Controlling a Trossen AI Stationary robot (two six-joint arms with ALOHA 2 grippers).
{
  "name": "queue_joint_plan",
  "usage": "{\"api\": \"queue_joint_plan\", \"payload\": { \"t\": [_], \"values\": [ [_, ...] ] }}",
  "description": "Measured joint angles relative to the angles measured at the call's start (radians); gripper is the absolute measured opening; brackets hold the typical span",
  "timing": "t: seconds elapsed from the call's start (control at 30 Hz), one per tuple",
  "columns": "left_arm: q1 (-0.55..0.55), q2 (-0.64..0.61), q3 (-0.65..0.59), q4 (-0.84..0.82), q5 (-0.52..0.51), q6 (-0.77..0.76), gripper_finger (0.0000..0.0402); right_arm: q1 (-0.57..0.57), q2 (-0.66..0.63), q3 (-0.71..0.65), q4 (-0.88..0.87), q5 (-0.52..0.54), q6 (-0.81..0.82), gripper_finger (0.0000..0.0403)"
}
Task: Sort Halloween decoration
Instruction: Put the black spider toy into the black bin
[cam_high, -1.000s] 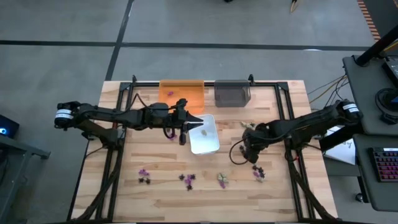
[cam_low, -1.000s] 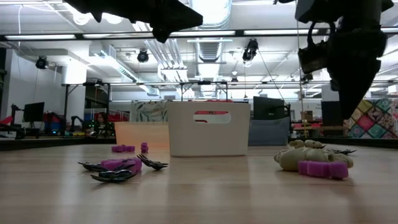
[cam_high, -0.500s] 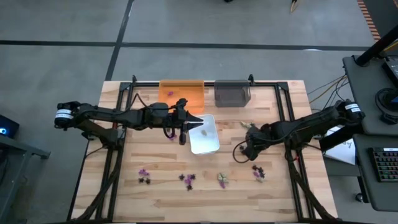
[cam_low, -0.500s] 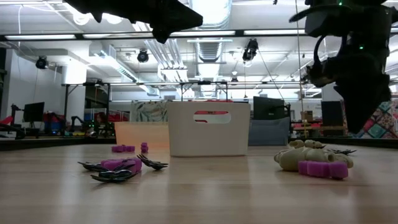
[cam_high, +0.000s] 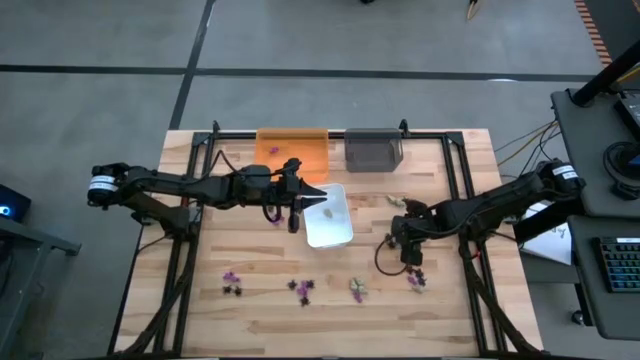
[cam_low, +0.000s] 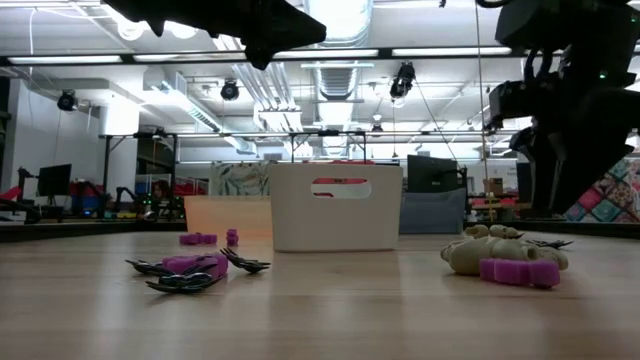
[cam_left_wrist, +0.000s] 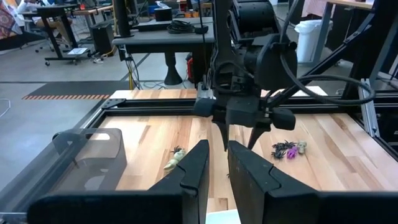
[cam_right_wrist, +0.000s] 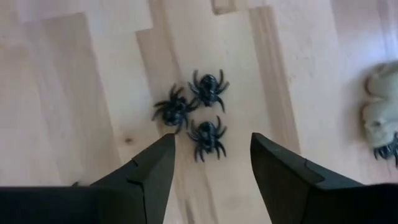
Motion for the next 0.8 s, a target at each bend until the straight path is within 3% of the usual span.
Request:
{"api": "queue_joint_plan", "payload": {
  "t": [0.23,0.43,0.53,0.67,0.8],
  "values": [
    [0.000,0.000,0.000,0.000,0.000,0.019,0.0041,0.027,0.015,-0.012,0.010,0.037,0.039,0.0191],
    [0.000,0.000,0.000,0.000,0.000,0.022,0.0041,0.025,-0.002,-0.014,0.049,0.128,0.541,0.0177],
    [0.000,0.000,0.000,0.000,0.000,0.033,0.0041,0.032,0.001,-0.014,0.091,0.064,0.755,0.0167],
    [0.000,0.000,0.000,0.000,0.000,0.060,0.0041,0.056,0.002,-0.014,0.095,-0.090,0.891,0.0152],
    [0.000,0.000,0.000,0.000,0.000,0.076,0.0041,0.054,0.002,-0.014,0.062,-0.112,1.014,0.0131]
  ]
}}
